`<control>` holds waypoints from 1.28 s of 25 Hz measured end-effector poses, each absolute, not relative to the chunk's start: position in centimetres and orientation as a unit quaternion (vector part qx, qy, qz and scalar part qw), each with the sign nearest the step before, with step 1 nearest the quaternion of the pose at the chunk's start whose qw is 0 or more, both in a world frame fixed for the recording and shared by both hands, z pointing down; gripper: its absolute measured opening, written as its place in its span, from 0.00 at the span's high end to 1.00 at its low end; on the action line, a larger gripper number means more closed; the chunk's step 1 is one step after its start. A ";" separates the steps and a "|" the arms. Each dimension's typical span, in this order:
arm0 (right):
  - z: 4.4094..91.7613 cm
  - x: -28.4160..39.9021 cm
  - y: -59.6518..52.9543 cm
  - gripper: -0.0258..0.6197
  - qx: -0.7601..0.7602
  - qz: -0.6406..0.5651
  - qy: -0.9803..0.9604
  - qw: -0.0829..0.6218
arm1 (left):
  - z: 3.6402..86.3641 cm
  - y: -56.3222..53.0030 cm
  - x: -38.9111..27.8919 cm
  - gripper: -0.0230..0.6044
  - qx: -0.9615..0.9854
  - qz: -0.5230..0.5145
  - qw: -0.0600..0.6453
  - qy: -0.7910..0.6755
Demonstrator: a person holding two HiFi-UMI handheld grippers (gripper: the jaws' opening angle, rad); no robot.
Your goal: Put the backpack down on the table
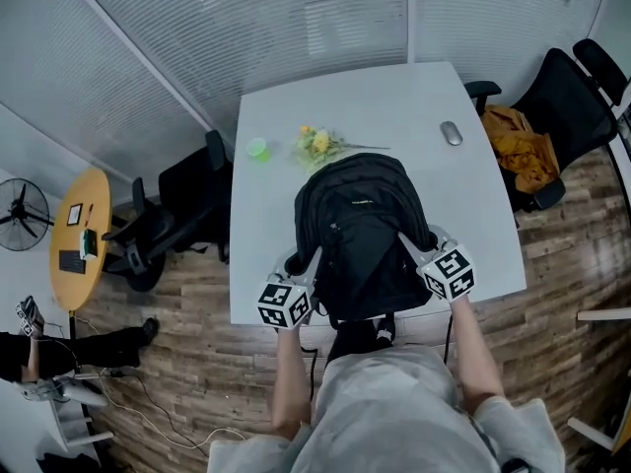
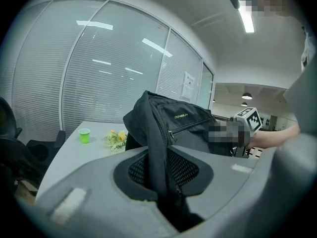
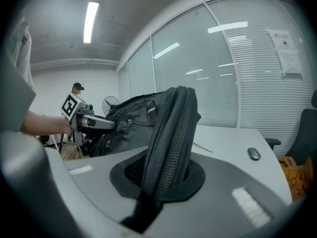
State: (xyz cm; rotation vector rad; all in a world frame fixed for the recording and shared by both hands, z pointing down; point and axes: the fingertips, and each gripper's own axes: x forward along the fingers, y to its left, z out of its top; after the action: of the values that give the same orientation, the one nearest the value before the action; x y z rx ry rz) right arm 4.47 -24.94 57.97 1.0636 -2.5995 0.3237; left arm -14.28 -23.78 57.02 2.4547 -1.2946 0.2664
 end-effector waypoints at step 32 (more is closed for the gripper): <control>64.6 4.7 -32.2 0.92 0.372 0.179 -0.890 0.194 | 64.1 -33.2 -14.8 0.85 0.867 0.147 0.223 -0.420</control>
State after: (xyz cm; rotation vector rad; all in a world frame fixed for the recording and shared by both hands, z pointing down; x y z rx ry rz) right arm 4.72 -32.24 64.65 1.0435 -2.4955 0.5010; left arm -14.79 -33.18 64.09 2.3951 -1.1586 0.4060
